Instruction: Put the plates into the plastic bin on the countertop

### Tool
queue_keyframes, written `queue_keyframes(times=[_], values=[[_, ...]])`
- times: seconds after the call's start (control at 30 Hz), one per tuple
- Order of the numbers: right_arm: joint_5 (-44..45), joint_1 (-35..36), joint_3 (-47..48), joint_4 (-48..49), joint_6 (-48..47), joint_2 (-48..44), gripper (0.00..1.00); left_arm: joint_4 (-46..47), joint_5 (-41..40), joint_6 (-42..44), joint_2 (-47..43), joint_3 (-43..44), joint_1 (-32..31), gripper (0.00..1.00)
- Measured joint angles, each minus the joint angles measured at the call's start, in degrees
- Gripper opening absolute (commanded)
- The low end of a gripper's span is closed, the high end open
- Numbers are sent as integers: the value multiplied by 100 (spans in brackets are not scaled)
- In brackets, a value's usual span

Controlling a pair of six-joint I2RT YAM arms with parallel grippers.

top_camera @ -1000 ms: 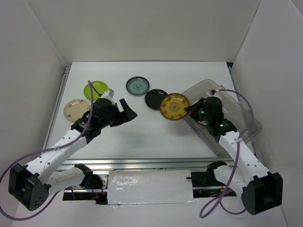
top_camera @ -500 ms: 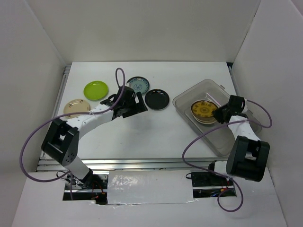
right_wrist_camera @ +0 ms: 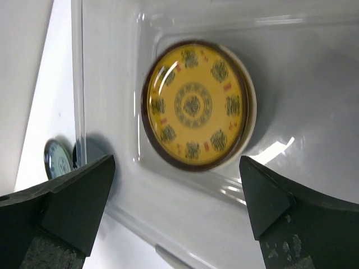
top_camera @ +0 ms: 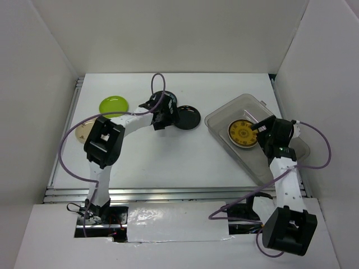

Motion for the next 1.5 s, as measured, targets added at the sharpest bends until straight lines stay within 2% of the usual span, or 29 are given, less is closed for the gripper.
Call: queue_keyframes(times=[0.07, 0.17, 0.23, 0.27, 0.37, 0.4, 0.47, 0.5, 0.6, 0.77, 0.87, 0.97, 1.13, 1.3, 1.4, 1.47, 1.5], values=[[-20, 72, -105, -109, -20, -225, 100, -109, -31, -20, 328, 140, 11, 99], [-192, 157, -225, -271, -107, -557, 100, -66, -96, -61, 409, 317, 4, 91], [-396, 219, -299, -302, -177, -870, 100, -17, -101, -144, 476, 330, 2, 75], [-490, 262, -323, -328, -210, -1043, 100, -9, -101, -155, 525, 330, 0, 62], [-708, 341, -339, -382, -295, -1582, 100, 111, -131, -282, 621, 354, -4, 51], [-774, 352, -339, -398, -321, -1753, 100, 118, -138, -315, 660, 350, -4, 42], [-833, 352, -339, -450, -374, -1958, 100, 199, -142, -365, 675, 341, -7, 31], [-857, 352, -339, -479, -398, -2044, 100, 229, -144, -400, 678, 321, -4, 18], [-1003, 352, -334, -549, -455, -2164, 100, 339, -157, -516, 680, 267, -4, 0], [-1530, 354, -369, -525, -579, -2135, 100, 551, -354, -597, 350, -175, -79, 0], [-2188, 490, -586, -186, -654, -2085, 100, 535, -619, -573, -400, -992, -199, 0], [-2562, 1095, -629, 63, -697, -1827, 100, 442, -767, -494, -1543, -1893, -433, 0], [-2581, 2367, -520, 431, -761, -1303, 100, 490, -623, -400, -3543, -2977, -894, 0], [-2728, 3110, -435, 1099, -857, -664, 98, 638, -186, -302, -4701, -3554, -1110, 0], [-2852, 3346, -435, 1388, -892, -232, 94, 695, 160, -295, -5012, -3805, -1143, 0], [-2865, 3569, -435, 1543, -927, 13, 85, 686, 317, -297, -5156, -3936, -1158, 0], [-2861, 3663, -435, 1578, -938, 79, 77, 662, 358, -295, -5215, -3969, -1161, 0]])
